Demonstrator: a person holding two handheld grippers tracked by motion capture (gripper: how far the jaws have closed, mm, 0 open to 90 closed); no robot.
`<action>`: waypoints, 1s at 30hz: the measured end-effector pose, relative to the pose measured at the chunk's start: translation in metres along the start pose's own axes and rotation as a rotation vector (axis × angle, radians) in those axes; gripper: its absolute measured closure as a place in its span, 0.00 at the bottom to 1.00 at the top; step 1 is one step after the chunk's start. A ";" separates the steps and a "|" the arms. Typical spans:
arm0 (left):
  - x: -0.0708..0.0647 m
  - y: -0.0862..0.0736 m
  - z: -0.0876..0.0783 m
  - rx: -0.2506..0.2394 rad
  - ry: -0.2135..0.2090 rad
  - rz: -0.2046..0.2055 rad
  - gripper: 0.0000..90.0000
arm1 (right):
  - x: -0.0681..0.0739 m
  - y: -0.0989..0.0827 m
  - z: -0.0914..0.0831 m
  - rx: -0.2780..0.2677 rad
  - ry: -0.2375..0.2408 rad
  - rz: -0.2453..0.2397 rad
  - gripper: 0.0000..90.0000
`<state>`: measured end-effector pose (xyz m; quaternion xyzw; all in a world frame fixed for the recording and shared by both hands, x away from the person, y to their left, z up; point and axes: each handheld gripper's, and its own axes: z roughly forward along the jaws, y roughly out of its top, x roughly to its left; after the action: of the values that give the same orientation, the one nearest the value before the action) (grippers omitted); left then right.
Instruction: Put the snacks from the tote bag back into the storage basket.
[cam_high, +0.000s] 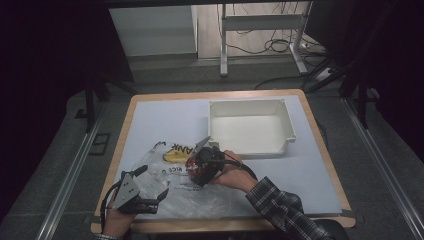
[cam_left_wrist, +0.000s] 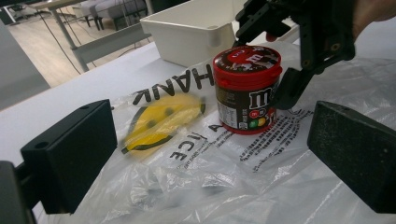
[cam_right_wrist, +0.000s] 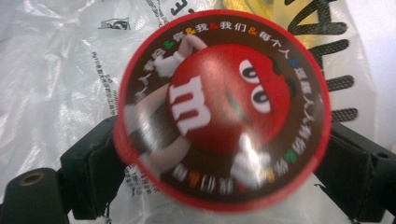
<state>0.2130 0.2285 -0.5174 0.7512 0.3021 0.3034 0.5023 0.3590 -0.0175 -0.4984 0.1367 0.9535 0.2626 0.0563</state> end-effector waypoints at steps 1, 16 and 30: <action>0.000 0.000 0.000 0.001 -0.001 0.001 0.01 | -0.001 0.001 0.002 0.009 0.002 0.001 0.12; -0.001 0.000 0.000 0.008 0.002 0.014 0.02 | 0.005 0.022 0.021 0.121 -0.028 -0.048 0.23; -0.001 0.000 0.001 0.015 0.004 0.025 0.02 | 0.003 0.027 0.020 0.125 -0.013 -0.026 0.28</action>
<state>0.2127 0.2272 -0.5181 0.7580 0.2961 0.3089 0.4923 0.3664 0.0151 -0.5018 0.1290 0.9694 0.2011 0.0572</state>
